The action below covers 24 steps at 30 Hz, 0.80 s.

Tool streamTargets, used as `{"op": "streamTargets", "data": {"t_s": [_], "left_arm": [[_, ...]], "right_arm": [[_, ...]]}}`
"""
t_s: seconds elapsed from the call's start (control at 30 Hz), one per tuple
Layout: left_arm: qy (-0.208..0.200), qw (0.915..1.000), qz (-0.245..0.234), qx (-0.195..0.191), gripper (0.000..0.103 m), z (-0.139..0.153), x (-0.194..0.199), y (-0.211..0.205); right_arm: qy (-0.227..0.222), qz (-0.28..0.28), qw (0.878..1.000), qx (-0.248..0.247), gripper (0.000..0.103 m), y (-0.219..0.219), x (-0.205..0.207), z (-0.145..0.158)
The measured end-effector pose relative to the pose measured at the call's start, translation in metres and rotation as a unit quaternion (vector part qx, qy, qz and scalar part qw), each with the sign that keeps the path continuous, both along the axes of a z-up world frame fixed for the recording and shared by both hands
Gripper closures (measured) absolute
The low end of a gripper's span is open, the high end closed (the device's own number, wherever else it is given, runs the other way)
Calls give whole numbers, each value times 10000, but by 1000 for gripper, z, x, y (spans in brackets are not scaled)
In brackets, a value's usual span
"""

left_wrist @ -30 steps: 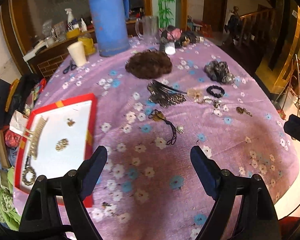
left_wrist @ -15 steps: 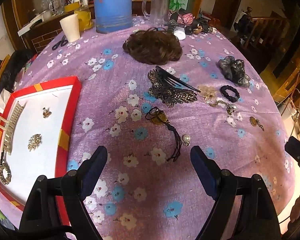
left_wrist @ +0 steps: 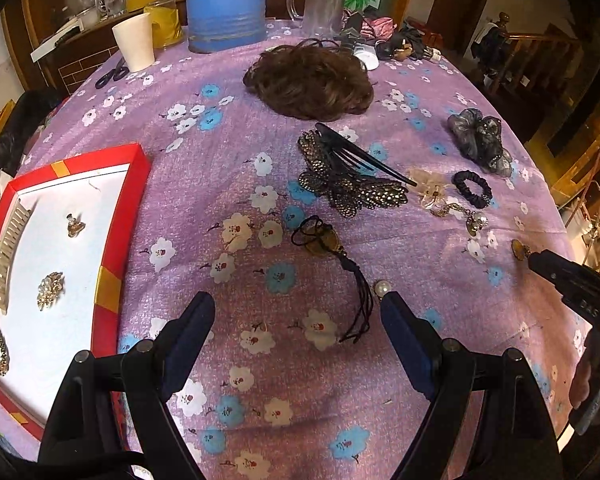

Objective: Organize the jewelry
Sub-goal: 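Reach the right gripper to the gold coin pendant chain and close on it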

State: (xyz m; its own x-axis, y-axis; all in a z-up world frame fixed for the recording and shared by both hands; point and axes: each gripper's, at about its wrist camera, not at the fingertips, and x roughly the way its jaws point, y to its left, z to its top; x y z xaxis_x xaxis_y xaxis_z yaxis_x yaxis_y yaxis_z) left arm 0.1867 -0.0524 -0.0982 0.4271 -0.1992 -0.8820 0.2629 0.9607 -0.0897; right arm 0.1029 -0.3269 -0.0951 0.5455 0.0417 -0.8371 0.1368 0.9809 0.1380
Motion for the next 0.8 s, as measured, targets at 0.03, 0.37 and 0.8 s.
{"op": "streamTargets", "data": {"t_s": [0.03,0.37,0.8], "left_arm": [[12,10000,6,-12,19,-1,2,0],[77,9999,21,-106,19,-6,9,3],[109,9999,55,-60,19,-11,13,4]], "right_arm": [[17,-18,10000,14,65,-1,2,-2],[149,-29,9998,-136,78,-3,17,-8],[70,1,9996,-285,102,-3,8,-6]]}}
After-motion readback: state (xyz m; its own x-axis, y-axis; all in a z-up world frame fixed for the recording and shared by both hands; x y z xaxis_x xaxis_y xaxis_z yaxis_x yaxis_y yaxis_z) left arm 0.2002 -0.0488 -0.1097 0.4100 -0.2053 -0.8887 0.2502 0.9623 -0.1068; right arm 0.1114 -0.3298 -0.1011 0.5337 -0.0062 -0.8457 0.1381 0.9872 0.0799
